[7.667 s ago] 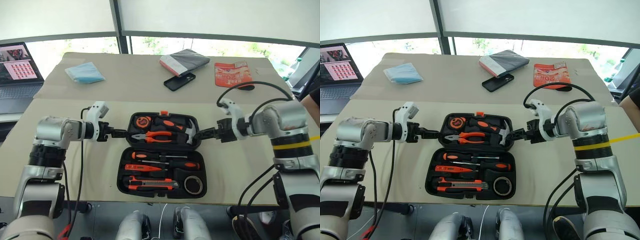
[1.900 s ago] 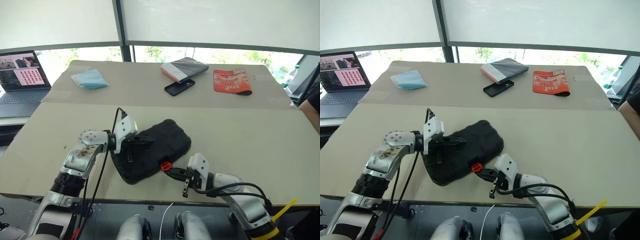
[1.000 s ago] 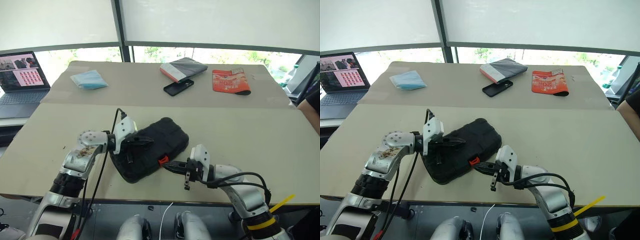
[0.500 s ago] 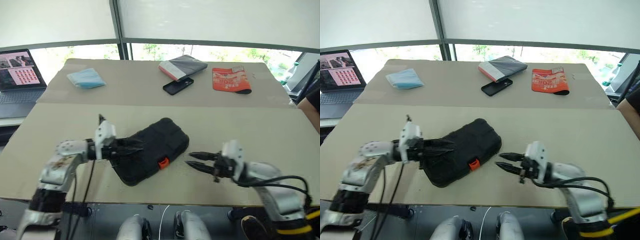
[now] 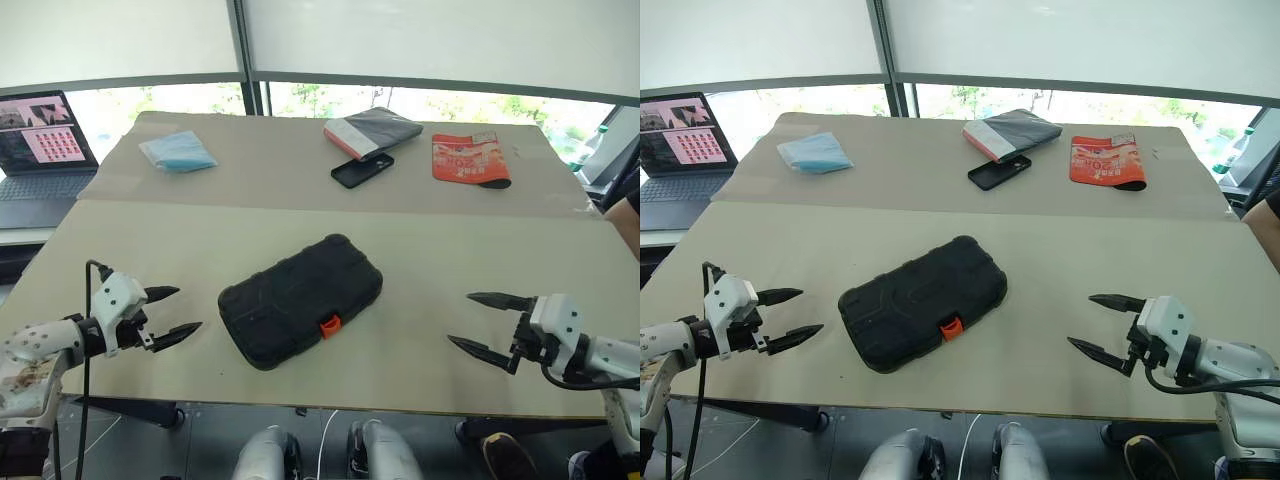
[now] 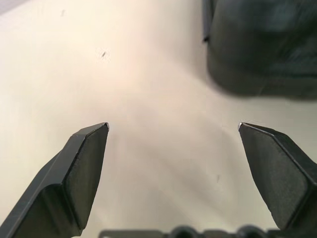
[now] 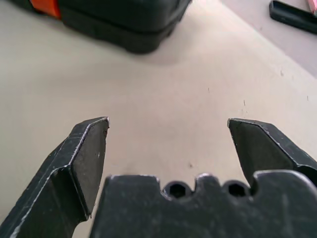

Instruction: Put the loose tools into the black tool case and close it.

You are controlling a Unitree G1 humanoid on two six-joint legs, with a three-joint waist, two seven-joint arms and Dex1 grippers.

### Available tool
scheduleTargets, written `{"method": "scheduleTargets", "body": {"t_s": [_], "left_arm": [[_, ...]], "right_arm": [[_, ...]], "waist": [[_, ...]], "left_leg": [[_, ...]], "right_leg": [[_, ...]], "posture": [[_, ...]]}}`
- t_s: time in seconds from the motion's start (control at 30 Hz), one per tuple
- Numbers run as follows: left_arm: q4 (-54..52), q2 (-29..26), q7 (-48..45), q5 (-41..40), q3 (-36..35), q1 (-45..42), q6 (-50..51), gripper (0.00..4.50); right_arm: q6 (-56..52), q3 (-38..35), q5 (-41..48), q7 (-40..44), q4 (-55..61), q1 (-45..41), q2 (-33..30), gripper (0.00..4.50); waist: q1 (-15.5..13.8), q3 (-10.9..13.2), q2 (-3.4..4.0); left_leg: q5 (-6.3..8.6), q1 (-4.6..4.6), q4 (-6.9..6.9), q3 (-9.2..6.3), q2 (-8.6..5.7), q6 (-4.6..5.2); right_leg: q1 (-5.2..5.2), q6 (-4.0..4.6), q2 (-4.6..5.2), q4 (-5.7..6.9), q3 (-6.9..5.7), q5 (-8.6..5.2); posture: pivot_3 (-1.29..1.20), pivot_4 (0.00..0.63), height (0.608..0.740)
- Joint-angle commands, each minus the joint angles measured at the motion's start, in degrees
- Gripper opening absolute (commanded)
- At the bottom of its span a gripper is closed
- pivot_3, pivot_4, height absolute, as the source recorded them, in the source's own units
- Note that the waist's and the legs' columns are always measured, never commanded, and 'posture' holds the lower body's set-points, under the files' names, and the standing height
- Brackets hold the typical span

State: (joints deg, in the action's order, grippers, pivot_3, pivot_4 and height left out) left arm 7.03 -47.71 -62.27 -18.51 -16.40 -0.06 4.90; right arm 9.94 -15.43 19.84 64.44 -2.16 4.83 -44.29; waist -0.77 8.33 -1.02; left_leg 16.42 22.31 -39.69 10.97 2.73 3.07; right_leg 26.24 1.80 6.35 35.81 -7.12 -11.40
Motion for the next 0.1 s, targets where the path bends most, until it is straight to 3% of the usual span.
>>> {"method": "scheduleTargets", "body": {"t_s": [0.03,0.1], "left_arm": [[-0.8,0.3,2.3,-0.2,-2.7,-0.2,-3.0,4.50],[-0.4,1.0,3.8,0.0,-3.1,-0.9,-4.2,4.50]], "right_arm": [[4.8,-2.0,-0.5,-0.4,-2.2,-1.9,-0.6,4.45],[5.5,-1.4,-0.7,-0.7,-3.3,-3.1,-0.4,4.45]], "waist": [[0.1,0.0,0.01],[0.1,0.0,0.02]], "left_leg": [[-0.01,0.00,0.00,0.01,0.00,-0.02],[-0.01,0.00,0.00,0.02,-0.01,-0.02]], "right_leg": [[0.00,-0.01,0.02,0.00,0.00,0.00],[-0.01,-0.04,0.04,0.00,0.01,0.02]], "posture": [[0.00,0.150,0.740],[0.00,0.150,0.740]]}}
